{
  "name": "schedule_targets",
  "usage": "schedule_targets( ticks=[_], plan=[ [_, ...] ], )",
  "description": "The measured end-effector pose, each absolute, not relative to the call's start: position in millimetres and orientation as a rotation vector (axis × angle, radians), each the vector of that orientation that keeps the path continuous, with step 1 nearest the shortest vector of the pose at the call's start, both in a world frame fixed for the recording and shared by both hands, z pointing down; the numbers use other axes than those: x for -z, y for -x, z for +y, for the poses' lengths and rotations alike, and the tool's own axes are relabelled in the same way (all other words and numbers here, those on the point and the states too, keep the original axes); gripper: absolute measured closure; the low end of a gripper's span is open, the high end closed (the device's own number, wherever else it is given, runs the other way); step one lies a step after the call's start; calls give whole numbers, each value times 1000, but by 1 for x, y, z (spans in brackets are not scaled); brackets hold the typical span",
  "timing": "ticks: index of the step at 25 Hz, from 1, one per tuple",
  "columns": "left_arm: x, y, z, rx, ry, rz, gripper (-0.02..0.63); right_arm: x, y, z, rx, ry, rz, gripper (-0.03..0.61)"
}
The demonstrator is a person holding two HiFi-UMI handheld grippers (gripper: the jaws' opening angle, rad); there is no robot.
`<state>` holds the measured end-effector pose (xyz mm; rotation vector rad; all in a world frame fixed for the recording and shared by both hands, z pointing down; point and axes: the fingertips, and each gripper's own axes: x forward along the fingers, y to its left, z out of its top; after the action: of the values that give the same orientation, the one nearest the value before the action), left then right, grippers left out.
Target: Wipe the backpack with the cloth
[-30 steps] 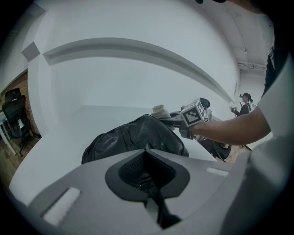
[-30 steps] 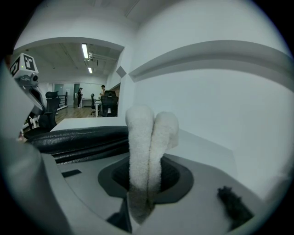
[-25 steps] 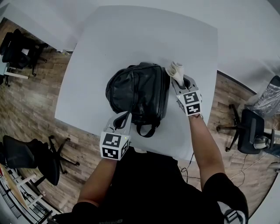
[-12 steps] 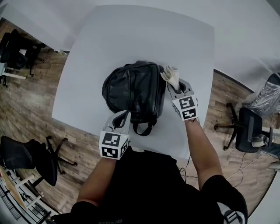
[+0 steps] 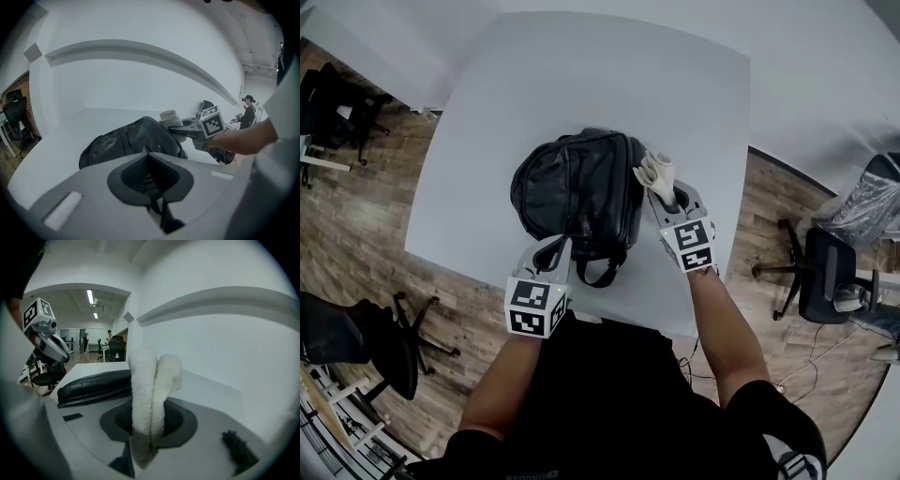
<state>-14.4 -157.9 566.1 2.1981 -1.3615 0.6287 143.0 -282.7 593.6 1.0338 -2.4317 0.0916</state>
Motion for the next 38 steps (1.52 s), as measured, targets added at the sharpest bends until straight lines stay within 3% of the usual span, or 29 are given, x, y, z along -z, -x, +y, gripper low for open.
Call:
schedule_targets(
  ticks=[38],
  plan=[
    [-547,46,-152,-520,-2247,-1208,607,-575,-129,-142,-335,-1133,-2395,485]
  ],
)
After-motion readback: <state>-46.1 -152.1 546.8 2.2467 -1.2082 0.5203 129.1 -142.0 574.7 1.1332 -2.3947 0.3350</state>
